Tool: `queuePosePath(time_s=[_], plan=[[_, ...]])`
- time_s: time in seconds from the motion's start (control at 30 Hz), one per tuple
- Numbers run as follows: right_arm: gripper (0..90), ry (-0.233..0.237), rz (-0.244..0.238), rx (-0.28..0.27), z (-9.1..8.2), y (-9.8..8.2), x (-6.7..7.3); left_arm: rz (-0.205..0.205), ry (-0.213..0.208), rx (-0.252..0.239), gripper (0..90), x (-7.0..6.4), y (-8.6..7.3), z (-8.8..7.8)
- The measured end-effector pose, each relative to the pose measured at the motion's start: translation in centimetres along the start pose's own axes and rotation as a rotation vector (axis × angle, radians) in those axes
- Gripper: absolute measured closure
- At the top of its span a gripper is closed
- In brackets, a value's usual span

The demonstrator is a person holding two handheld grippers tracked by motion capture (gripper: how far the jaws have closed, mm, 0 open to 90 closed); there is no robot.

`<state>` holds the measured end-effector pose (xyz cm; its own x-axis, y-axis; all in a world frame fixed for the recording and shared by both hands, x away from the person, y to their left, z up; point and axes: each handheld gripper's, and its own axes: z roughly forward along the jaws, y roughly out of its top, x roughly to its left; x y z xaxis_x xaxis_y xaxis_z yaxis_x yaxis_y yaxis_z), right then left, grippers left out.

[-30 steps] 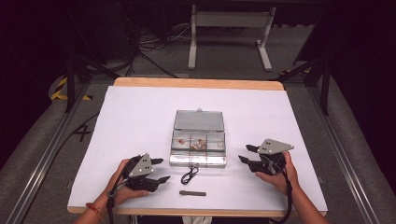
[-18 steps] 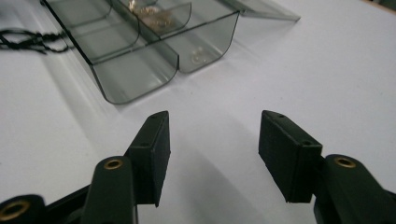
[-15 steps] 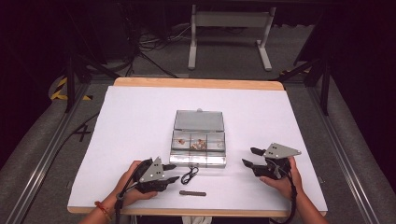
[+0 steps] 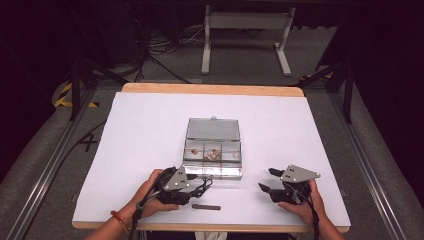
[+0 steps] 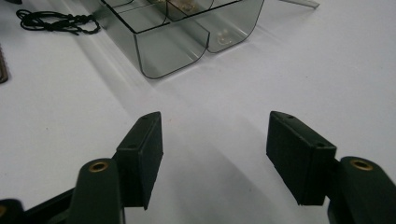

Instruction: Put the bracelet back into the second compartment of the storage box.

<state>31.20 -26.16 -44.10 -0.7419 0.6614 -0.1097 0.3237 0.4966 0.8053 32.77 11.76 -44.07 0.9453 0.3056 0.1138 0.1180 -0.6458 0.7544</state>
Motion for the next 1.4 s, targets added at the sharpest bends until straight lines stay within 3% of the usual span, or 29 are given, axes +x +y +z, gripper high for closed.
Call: queuePosePath(time_s=[0.3, 0.47, 0.57, 0.73, 0.87, 1.0, 1.4], plan=[[34.8, 0.002, -0.001, -0.001, 0.3, 0.1, 0.2, -0.041, -0.039, 0.054, 53.3, -0.4, -0.2, 1.4], [34.6, 0.008, -0.010, 0.007, 0.5, 0.1, 0.5, -0.081, -0.045, 0.048, 52.4, -0.5, -0.3, 1.7], [34.4, 0.008, -0.012, 0.011, 0.6, 0.1, 0.6, -0.097, -0.058, 0.042, 58.2, -0.6, -0.4, 1.7], [34.0, 0.008, -0.018, 0.023, 0.7, 0.0, 0.6, -0.081, -0.075, 0.040, 69.4, -0.8, -0.4, 1.6], [33.3, 0.004, -0.035, 0.036, 0.9, 0.0, 0.7, -0.068, -0.085, 0.041, 86.0, -0.7, -0.4, 1.6], [32.8, -0.010, -0.042, 0.040, 1.0, -0.1, 0.6, -0.044, -0.078, 0.054, 87.3, -0.8, -0.3, 1.5], [31.2, -0.012, -0.032, 0.037, 0.9, -0.2, 0.4, 0.011, -0.084, 0.009, 88.0, -0.9, -0.3, 0.4]])
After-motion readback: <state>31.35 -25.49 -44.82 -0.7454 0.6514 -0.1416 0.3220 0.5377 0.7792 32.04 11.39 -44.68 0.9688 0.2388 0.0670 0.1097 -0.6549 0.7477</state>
